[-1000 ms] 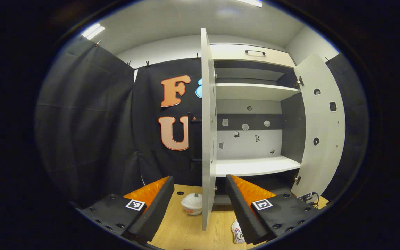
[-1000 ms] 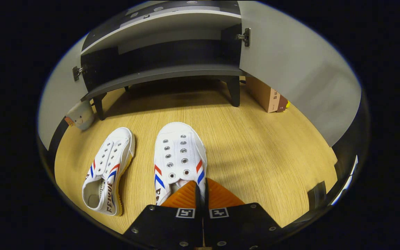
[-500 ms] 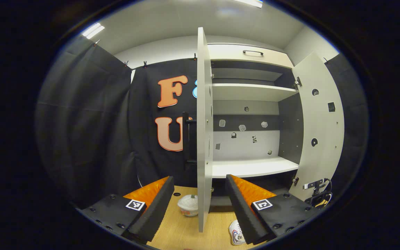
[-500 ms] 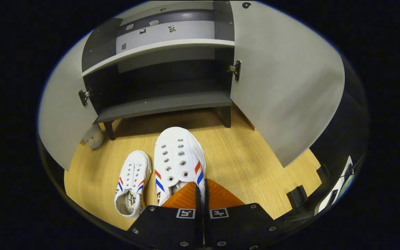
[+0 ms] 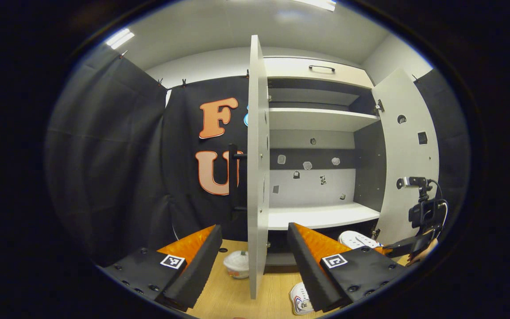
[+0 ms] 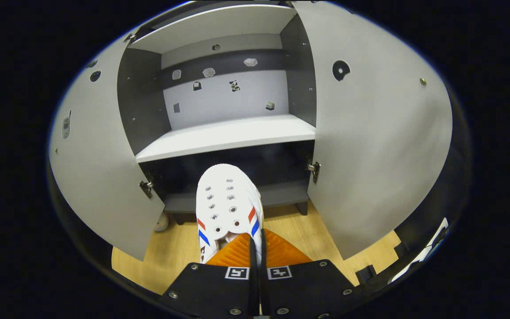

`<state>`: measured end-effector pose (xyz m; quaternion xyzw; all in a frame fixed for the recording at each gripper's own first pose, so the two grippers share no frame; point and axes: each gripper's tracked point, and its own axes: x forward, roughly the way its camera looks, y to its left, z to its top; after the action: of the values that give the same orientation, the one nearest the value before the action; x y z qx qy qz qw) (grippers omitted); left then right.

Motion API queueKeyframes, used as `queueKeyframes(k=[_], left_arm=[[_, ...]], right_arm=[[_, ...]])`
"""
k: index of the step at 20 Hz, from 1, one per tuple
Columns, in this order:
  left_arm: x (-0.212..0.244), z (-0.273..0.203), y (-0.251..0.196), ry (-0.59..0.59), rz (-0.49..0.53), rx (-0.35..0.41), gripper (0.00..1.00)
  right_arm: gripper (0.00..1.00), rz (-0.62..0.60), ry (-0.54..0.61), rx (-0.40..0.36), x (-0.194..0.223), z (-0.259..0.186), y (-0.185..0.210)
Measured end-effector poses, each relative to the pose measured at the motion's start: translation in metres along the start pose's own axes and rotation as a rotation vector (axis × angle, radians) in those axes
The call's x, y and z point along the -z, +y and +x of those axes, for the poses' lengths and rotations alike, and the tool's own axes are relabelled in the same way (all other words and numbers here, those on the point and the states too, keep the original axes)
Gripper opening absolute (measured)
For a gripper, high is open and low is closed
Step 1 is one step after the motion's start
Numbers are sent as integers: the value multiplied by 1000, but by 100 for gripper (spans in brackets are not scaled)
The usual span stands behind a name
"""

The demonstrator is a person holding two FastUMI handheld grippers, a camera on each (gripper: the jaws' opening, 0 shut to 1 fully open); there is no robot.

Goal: Grab one shoe with the right hand and put it into the shoe cabinet, grab the other shoe with the left hand and put it into the shoe cabinet; then close the right door with the right hand and the left door with the left hand.

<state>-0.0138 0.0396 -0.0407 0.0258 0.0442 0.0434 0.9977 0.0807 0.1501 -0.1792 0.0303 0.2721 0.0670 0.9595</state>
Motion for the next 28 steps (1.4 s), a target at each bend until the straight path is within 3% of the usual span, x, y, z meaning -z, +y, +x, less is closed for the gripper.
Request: queueKeyframes(k=[6, 8, 11, 12, 13, 16, 18, 28], left_arm=[[-1, -1, -4, -7, 22, 8, 94], [0, -1, -5, -5, 18, 13, 99], [1, 0, -5, -3, 13, 10, 94], [2, 1, -4, -3, 12, 10, 99], [1, 1, -4, -3, 11, 9, 94], [2, 2, -3, -4, 6, 4, 99], [2, 3, 0, -7, 3, -2, 97], [10, 15, 13, 8, 5, -30, 97]], right_arm=[[0, 55, -62, -23, -71, 4, 12], [0, 69, -86, -24, -98, 11, 14], [0, 74, -129, -26, -138, 22, 18], [0, 66, -144, -21, -151, 28, 19], [0, 58, -154, -12, -162, 35, 20], [0, 50, -172, 4, -196, 65, 24], [0, 51, -170, 11, -214, 84, 25], [0, 69, -25, 72, -207, 194, 11]])
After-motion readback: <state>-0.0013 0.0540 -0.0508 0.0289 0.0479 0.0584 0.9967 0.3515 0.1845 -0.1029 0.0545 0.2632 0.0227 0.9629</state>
